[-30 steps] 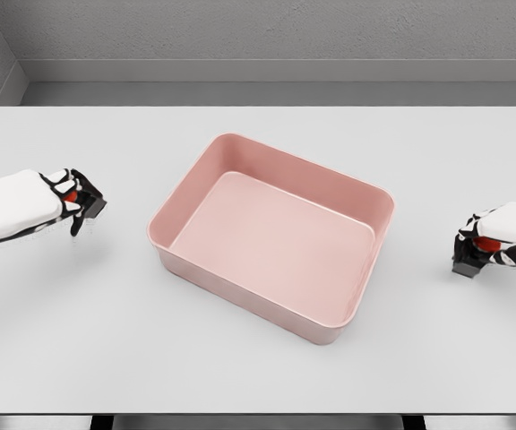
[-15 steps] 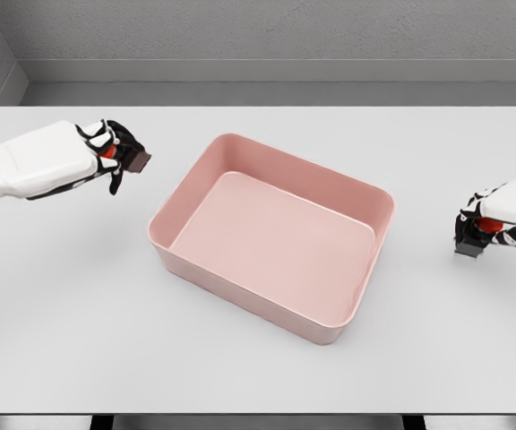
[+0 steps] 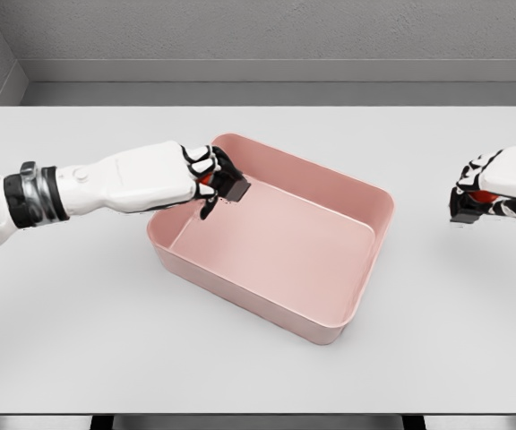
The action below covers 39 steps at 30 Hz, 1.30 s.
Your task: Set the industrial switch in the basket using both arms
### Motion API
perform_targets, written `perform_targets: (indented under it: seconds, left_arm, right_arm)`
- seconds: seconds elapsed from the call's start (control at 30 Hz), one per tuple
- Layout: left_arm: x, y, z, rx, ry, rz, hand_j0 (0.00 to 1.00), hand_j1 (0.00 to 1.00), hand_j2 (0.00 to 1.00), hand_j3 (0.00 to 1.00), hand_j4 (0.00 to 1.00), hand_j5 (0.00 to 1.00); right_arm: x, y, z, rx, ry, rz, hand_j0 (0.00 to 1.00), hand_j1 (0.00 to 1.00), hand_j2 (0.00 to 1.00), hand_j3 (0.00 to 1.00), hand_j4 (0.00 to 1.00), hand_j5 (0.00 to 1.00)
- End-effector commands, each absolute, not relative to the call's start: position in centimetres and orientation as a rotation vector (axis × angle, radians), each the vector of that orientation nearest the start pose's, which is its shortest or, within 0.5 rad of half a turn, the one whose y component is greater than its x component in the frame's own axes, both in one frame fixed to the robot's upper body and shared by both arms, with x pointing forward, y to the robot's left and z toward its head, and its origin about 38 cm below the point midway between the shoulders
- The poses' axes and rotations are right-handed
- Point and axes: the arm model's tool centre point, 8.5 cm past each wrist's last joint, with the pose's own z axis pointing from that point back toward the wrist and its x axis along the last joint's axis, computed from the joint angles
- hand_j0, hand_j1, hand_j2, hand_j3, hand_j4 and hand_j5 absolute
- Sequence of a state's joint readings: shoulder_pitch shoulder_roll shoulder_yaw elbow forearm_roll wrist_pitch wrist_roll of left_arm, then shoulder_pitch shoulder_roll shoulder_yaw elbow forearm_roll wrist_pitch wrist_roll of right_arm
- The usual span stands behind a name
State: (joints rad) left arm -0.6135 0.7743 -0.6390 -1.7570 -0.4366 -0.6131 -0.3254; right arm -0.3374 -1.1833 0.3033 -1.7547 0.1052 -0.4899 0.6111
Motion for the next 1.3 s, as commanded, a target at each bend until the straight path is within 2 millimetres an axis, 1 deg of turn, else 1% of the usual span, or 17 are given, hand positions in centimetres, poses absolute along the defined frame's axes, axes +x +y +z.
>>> perform_targets:
  seconds: [0.0, 0.13, 0.27, 0.37, 0.4, 0.47, 0.53, 0.63, 0.77, 0.87, 0.97, 1.03, 1.1, 1.17, 1.2, 1.23, 1.27]
  left_arm:
    - [37.6, 18.6, 23.9, -0.308, 2.198, 2.529, 0.28, 0.28, 0.28, 0.28, 0.28, 0.28]
    - [37.3, 16.3, 23.3, -0.264, 2.139, 2.515, 0.28, 0.28, 0.28, 0.28, 0.28, 0.28]
    - [37.2, 15.1, 23.3, -0.251, 2.12, 2.496, 0.29, 0.29, 0.29, 0.29, 0.29, 0.29]
    - [37.2, 14.5, 23.1, -0.237, 2.078, 2.525, 0.41, 0.41, 0.41, 0.41, 0.41, 0.41]
    - [37.3, 14.5, 23.1, -0.24, 2.076, 2.526, 0.52, 0.52, 0.52, 0.52, 0.52, 0.52]
    - [37.3, 14.6, 23.2, -0.257, 2.064, 2.529, 0.64, 0.64, 0.64, 0.64, 0.64, 0.64]
    - [37.4, 14.6, 23.3, -0.273, 2.053, 2.528, 0.65, 0.65, 0.65, 0.65, 0.65, 0.65]
    - [37.5, 14.3, 23.4, -0.275, 2.053, 2.52, 0.77, 0.77, 0.77, 0.77, 0.77, 0.77]
    - [37.4, 14.0, 23.5, -0.267, 2.06, 2.509, 0.85, 0.85, 0.85, 0.85, 0.85, 0.85]
    - [37.6, 14.2, 23.5, -0.278, 2.064, 2.511, 1.0, 1.0, 1.0, 1.0, 1.0, 1.0]
    - [37.9, 15.1, 23.9, -0.298, 2.078, 2.517, 1.0, 1.0, 1.0, 1.0, 1.0, 1.0]
    - [38.3, 17.3, 24.6, -0.345, 2.091, 2.545, 1.0, 1.0, 1.0, 1.0, 1.0, 1.0]
    - [38.4, 18.4, 24.8, -0.356, 2.089, 2.57, 1.0, 1.0, 1.0, 1.0, 1.0, 1.0]
    - [38.4, 19.4, 25.0, -0.364, 2.087, 2.591, 1.0, 1.0, 1.0, 1.0, 1.0, 1.0]
    - [38.4, 20.2, 25.3, -0.37, 2.096, 2.599, 1.0, 1.0, 1.0, 1.0, 1.0, 1.0]
    - [38.5, 21.0, 25.7, -0.386, 2.106, 2.608, 1.0, 1.0, 1.0, 1.0, 1.0, 1.0]
    - [38.4, 22.3, 26.0, -0.385, 2.119, 2.634, 1.0, 1.0, 1.0, 1.0, 1.0, 1.0]
  right_arm:
    - [35.8, -37.0, 28.6, -0.399, -1.341, 2.027, 0.47, 0.47, 0.47, 0.47, 0.47, 0.47]
    - [36.0, -36.5, 29.1, -0.401, -1.381, 2.045, 0.47, 0.47, 0.47, 0.47, 0.47, 0.47]
    - [36.1, -35.8, 29.8, -0.406, -1.431, 2.072, 0.47, 0.47, 0.47, 0.47, 0.47, 0.47]
    - [35.9, -35.6, 29.9, -0.393, -1.444, 2.102, 0.47, 0.47, 0.47, 0.47, 0.47, 0.47]
    - [35.9, -35.5, 29.8, -0.392, -1.447, 2.103, 0.48, 0.48, 0.48, 0.48, 0.48, 0.48]
    - [36.1, -34.9, 30.0, -0.385, -1.485, 2.106, 0.48, 0.48, 0.48, 0.48, 0.48, 0.48]
    - [36.2, -34.5, 29.9, -0.379, -1.502, 2.101, 0.48, 0.48, 0.48, 0.48, 0.48, 0.48]
    - [36.6, -33.1, 29.5, -0.341, -1.53, 2.115, 0.48, 0.48, 0.48, 0.48, 0.48, 0.48]
    - [37.0, -31.5, 29.3, -0.308, -1.561, 2.136, 0.48, 0.48, 0.48, 0.48, 0.48, 0.48]
    - [37.2, -30.6, 29.0, -0.283, -1.572, 2.149, 0.48, 0.48, 0.48, 0.48, 0.48, 0.48]
    - [37.5, -29.5, 29.2, -0.265, -1.596, 2.166, 0.48, 0.48, 0.48, 0.48, 0.48, 0.48]
    - [37.6, -28.0, 28.5, -0.215, -1.603, 2.192, 0.48, 0.48, 0.48, 0.48, 0.48, 0.48]
    - [37.7, -26.4, 27.9, -0.165, -1.616, 2.218, 0.48, 0.48, 0.48, 0.48, 0.48, 0.48]
    - [37.7, -26.0, 27.6, -0.146, -1.616, 2.224, 0.48, 0.48, 0.48, 0.48, 0.48, 0.48]
    - [37.7, -26.0, 27.6, -0.146, -1.616, 2.224, 0.58, 0.58, 0.58, 0.58, 0.58, 0.58]
    - [37.7, -26.0, 27.6, -0.146, -1.616, 2.223, 0.91, 0.91, 0.91, 0.91, 0.91, 0.91]
    - [37.7, -26.2, 27.6, -0.151, -1.612, 2.222, 0.99, 0.99, 0.99, 0.99, 0.99, 0.99]
